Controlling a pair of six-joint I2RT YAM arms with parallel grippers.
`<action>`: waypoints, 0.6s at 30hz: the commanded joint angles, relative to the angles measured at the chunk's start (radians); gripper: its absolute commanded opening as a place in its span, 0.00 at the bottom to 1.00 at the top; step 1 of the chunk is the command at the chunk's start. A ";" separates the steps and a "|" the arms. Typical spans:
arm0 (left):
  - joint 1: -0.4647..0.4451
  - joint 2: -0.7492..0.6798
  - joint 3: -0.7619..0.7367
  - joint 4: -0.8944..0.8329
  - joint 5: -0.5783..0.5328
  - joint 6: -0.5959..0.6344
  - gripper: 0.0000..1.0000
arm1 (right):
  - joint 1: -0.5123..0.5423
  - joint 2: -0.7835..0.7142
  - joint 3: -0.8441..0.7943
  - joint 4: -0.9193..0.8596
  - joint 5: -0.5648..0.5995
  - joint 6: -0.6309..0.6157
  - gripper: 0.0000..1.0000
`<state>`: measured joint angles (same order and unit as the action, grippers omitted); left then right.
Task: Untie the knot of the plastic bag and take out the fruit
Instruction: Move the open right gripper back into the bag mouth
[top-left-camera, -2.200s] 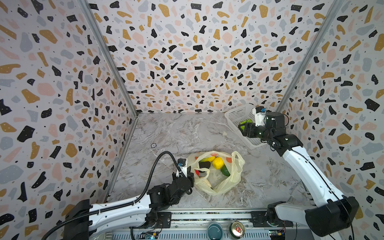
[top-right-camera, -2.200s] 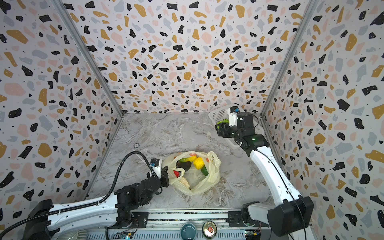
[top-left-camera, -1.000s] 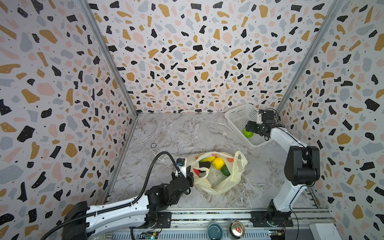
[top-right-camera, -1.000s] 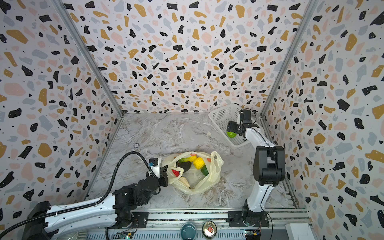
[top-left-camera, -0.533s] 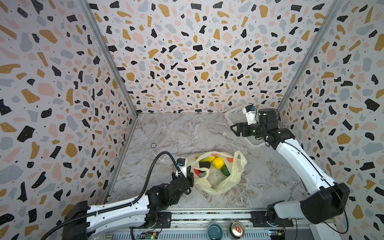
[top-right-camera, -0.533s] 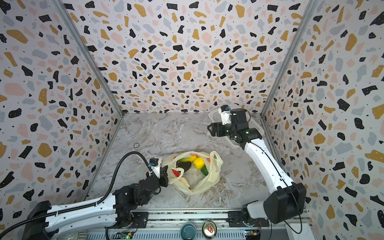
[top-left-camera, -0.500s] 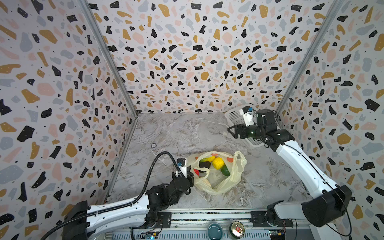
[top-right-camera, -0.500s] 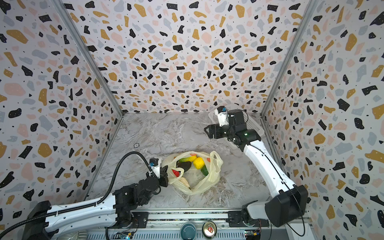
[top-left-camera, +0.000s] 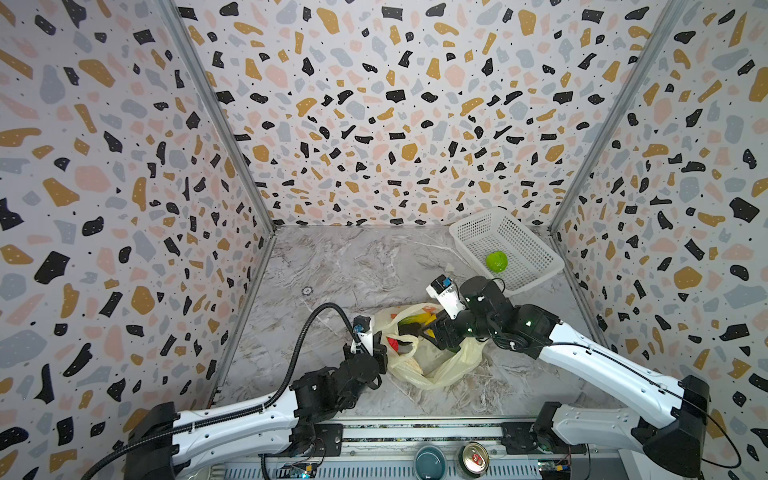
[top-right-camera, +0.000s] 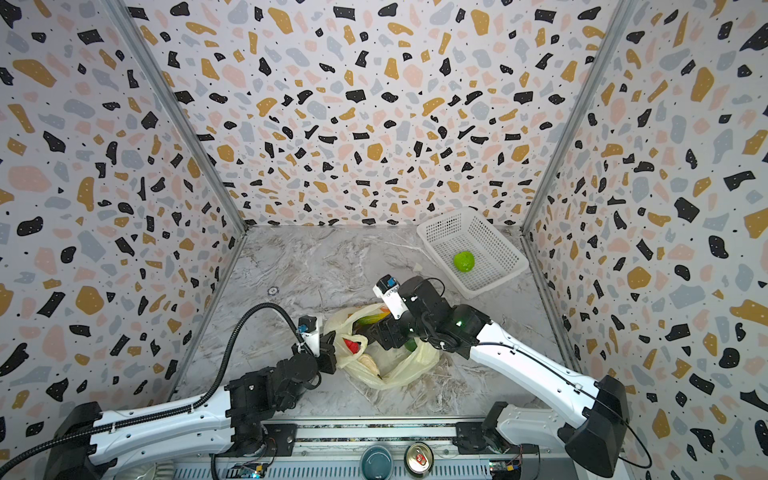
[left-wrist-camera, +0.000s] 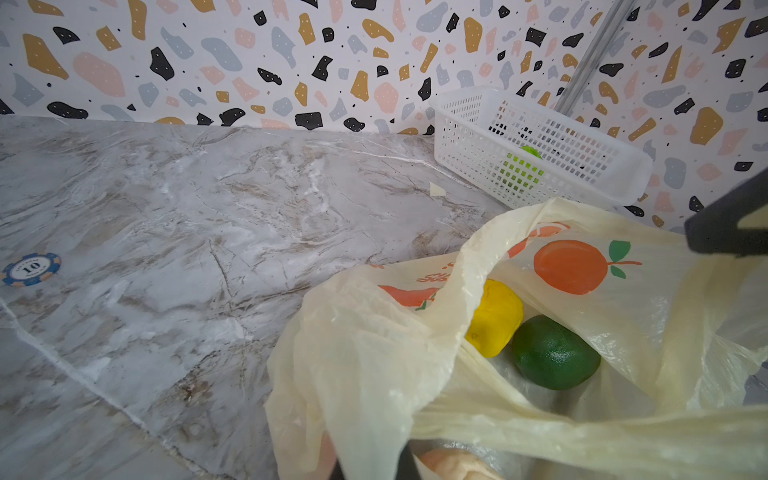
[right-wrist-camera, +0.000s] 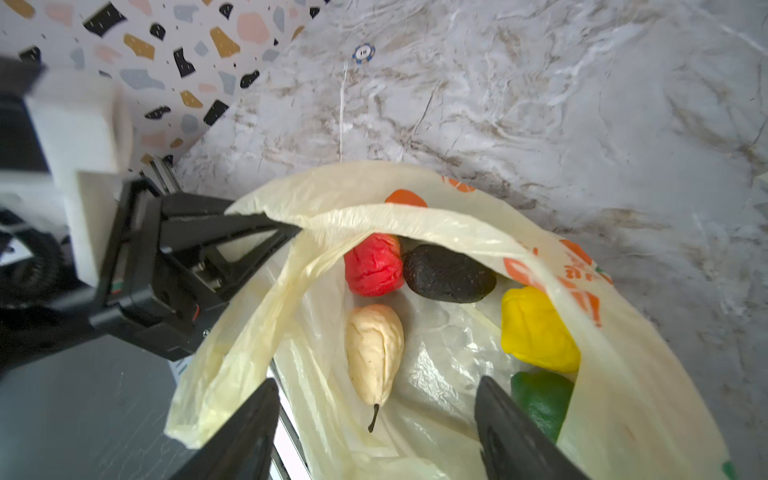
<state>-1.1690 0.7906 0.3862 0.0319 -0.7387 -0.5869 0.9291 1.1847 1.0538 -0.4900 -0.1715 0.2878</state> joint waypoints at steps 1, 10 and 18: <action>-0.005 -0.017 0.009 0.033 -0.011 0.016 0.00 | 0.044 -0.003 -0.050 0.047 0.133 -0.065 0.75; -0.005 -0.034 0.006 0.031 -0.016 0.013 0.00 | 0.084 0.024 -0.176 0.072 0.284 -0.193 0.73; -0.006 -0.022 0.016 0.045 -0.013 0.015 0.00 | 0.158 0.076 -0.231 0.085 0.318 -0.209 0.72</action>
<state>-1.1690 0.7692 0.3862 0.0322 -0.7391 -0.5869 1.0706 1.2377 0.8284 -0.4171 0.1150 0.1009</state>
